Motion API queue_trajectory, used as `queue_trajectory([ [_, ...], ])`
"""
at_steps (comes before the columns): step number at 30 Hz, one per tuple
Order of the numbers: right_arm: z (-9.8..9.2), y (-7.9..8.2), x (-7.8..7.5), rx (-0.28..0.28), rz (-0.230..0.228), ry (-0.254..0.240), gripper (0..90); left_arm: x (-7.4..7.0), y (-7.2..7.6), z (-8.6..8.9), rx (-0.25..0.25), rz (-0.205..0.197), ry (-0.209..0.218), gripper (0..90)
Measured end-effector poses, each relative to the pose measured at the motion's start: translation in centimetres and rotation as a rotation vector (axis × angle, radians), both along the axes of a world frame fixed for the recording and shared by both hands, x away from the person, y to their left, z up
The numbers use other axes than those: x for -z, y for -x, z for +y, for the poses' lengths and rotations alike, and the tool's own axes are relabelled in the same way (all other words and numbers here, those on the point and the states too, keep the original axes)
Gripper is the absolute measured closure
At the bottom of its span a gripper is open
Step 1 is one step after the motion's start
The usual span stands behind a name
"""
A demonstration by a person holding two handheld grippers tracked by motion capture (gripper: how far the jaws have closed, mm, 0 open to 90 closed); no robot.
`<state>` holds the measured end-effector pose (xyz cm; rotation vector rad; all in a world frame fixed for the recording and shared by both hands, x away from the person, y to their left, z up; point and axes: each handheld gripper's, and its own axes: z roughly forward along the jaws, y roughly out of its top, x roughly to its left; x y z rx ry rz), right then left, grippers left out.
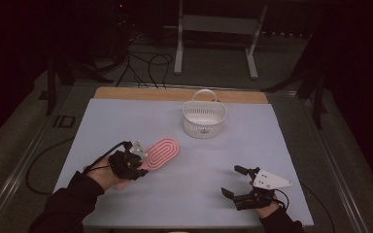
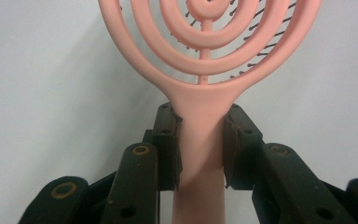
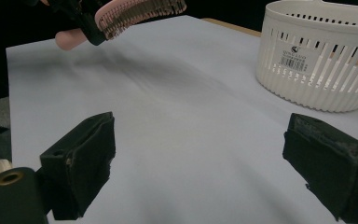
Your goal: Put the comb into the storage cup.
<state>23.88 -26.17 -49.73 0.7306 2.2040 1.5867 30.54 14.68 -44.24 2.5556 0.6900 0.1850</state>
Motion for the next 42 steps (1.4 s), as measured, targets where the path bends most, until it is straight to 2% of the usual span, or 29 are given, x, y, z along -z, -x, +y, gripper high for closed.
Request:
queue_trajectory([
  [1,0.0,0.0,0.0,0.004,-0.001,0.000,9.1,-0.1,0.0,-0.5,-0.005,-0.017,0.027,70.8],
  [3,-0.1,0.0,0.0,0.008,0.001,-0.001,9.1,-0.2,0.1,-0.7,-0.002,-0.040,0.046,70.8],
  [7,-0.2,0.0,0.0,0.014,0.000,-0.003,9.0,-0.3,0.2,-1.3,0.005,-0.055,0.087,70.8],
  [8,-0.2,0.0,-0.1,0.015,-0.001,-0.003,9.1,-0.2,0.3,-1.4,0.005,-0.073,0.095,70.8],
  [10,-0.2,0.0,-0.1,0.016,-0.003,-0.004,9.0,-0.2,0.2,-1.6,0.008,-0.072,0.122,70.8],
  [11,-0.2,0.0,-0.1,0.016,-0.002,-0.004,9.0,-0.1,0.4,-1.7,0.003,-0.091,0.131,70.8],
  [14,-0.2,0.0,-0.1,0.018,0.000,-0.004,9.0,0.0,0.4,-2.1,0.007,-0.101,0.148,70.8],
  [15,-0.2,0.0,0.0,0.019,0.001,-0.004,9.0,0.0,0.3,-2.2,0.013,-0.093,0.159,70.8],
  [17,-0.1,-0.1,0.0,0.019,0.001,-0.005,9.0,0.0,0.3,-2.4,0.008,-0.118,0.169,70.9],
  [18,-0.2,-0.1,-0.1,0.019,0.001,-0.004,9.1,0.0,0.3,-2.5,0.011,-0.110,0.182,70.8],
  [19,-0.2,-0.1,-0.1,0.019,-0.001,-0.003,9.0,0.0,0.3,-2.6,0.007,-0.126,0.188,70.8],
  [21,-0.2,-0.1,-0.1,0.018,-0.003,-0.004,9.0,-0.1,0.3,-2.8,0.014,-0.128,0.203,70.8],
  [22,-0.2,0.0,-0.1,0.018,-0.004,-0.003,9.0,0.0,0.4,-3.0,0.013,-0.146,0.209,70.8],
  [24,-0.2,0.0,-0.1,0.017,-0.003,-0.006,9.0,0.0,0.5,-3.1,0.019,-0.149,0.226,70.8],
  [25,-0.2,0.0,-0.1,0.018,-0.001,-0.005,9.1,0.1,0.6,-3.2,0.014,-0.164,0.235,70.8],
  [30,-0.1,-0.1,0.0,0.018,0.001,-0.004,9.0,0.2,0.8,-3.3,0.016,-0.183,0.269,70.8],
  [34,-0.2,-0.1,-0.1,0.019,-0.002,-0.005,9.1,0.5,1.1,-3.2,0.008,-0.226,0.299,70.8],
  [42,-0.2,-0.1,-0.1,0.021,0.000,-0.007,9.1,0.7,1.7,-2.8,-0.007,-0.269,0.358,70.8],
])
